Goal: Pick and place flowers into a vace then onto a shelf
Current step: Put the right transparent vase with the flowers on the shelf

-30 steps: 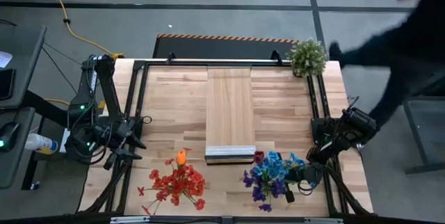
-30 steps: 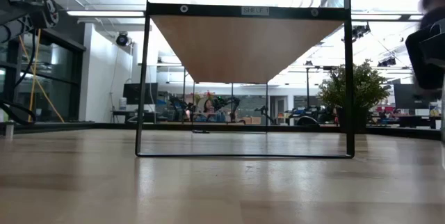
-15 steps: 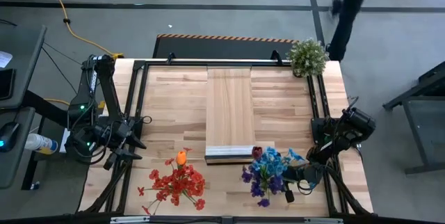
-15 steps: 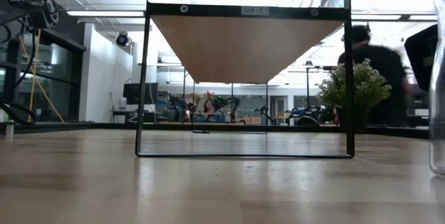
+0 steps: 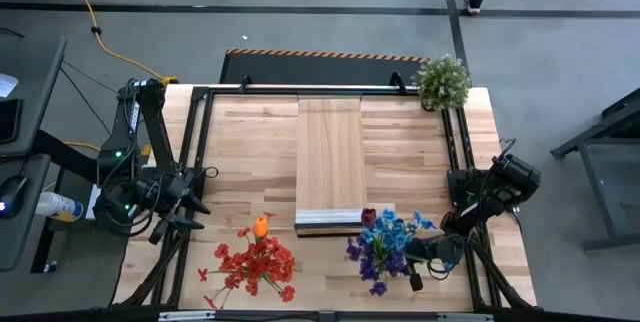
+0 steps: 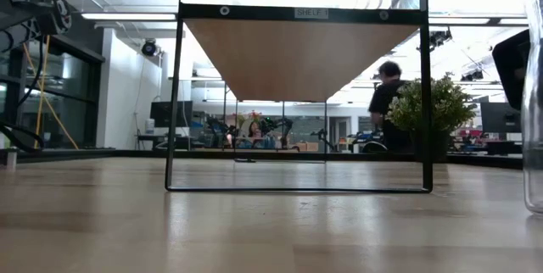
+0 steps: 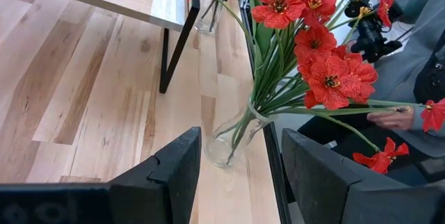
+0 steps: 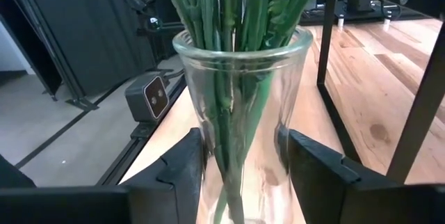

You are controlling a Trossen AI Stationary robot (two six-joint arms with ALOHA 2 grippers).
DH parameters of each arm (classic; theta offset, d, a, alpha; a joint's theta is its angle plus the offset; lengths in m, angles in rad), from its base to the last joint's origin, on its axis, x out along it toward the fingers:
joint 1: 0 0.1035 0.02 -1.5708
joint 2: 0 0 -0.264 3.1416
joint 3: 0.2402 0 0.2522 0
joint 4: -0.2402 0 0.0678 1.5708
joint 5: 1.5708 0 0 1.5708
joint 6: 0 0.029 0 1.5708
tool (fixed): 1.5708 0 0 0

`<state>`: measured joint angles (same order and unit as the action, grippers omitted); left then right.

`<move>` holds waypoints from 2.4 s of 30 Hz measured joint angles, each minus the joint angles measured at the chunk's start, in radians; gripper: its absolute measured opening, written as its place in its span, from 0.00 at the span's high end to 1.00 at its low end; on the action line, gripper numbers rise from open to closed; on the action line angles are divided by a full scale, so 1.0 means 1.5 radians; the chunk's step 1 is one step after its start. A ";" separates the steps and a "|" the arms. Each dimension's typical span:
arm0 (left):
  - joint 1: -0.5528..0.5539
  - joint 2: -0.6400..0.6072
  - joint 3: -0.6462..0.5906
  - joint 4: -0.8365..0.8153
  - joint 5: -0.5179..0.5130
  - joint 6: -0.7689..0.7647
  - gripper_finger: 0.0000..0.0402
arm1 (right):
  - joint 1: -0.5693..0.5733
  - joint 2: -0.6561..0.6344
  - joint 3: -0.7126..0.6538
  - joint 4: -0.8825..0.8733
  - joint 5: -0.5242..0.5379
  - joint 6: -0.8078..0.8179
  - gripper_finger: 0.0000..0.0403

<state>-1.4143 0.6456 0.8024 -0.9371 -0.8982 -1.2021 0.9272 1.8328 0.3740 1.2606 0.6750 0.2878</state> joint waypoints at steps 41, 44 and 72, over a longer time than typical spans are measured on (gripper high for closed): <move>0.000 0.000 0.000 0.000 0.000 0.000 0.42 | 0.009 -0.184 0.230 -0.474 0.034 -0.028 0.60; 0.000 0.000 0.000 0.000 0.000 0.000 0.42 | 0.006 -0.206 0.260 -0.504 0.035 -0.028 0.59; 0.000 0.000 0.000 0.000 0.000 0.000 0.42 | -0.103 -0.223 0.645 -0.894 0.180 -0.061 0.60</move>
<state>-1.4143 0.6453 0.8024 -0.9371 -0.8982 -1.2022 0.7732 1.4982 1.3411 -0.0797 0.9452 0.1957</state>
